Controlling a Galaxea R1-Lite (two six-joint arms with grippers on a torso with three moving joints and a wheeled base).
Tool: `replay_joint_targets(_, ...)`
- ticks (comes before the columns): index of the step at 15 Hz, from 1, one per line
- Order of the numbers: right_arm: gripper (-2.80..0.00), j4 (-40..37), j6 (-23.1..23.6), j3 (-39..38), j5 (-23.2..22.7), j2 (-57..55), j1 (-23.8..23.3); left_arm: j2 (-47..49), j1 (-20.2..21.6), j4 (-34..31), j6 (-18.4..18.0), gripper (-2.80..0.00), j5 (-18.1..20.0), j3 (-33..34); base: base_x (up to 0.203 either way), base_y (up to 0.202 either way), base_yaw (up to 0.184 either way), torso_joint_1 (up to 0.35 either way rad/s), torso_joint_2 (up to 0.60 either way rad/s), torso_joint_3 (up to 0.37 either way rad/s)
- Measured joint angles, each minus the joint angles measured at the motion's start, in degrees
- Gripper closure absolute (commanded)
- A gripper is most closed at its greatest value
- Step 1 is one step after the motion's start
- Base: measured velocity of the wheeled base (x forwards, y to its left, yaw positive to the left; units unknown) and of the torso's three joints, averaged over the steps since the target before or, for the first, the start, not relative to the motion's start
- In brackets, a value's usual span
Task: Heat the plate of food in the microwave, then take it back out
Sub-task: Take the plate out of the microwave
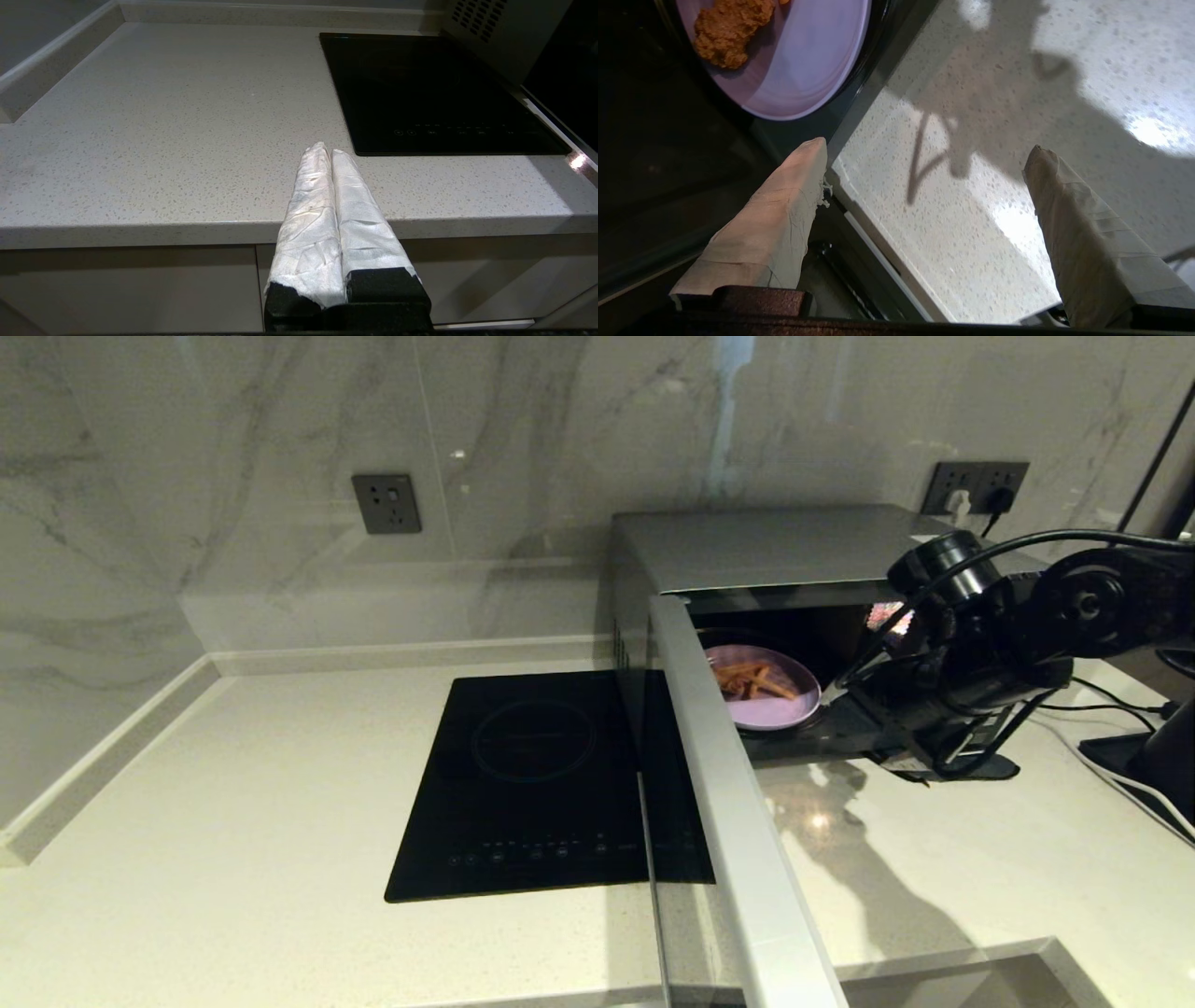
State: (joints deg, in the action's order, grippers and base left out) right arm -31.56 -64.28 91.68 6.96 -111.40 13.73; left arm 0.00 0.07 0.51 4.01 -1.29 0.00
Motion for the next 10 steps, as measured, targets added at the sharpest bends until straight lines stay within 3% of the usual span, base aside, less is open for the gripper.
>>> replay_joint_targets(10,-2.8,-0.3,2.2,13.5,-0.1,-13.2,-2.3,0.0,0.0,0.0,0.0,0.0,0.0,0.0,0.0,0.0,0.0,0.0,0.0,0.0)
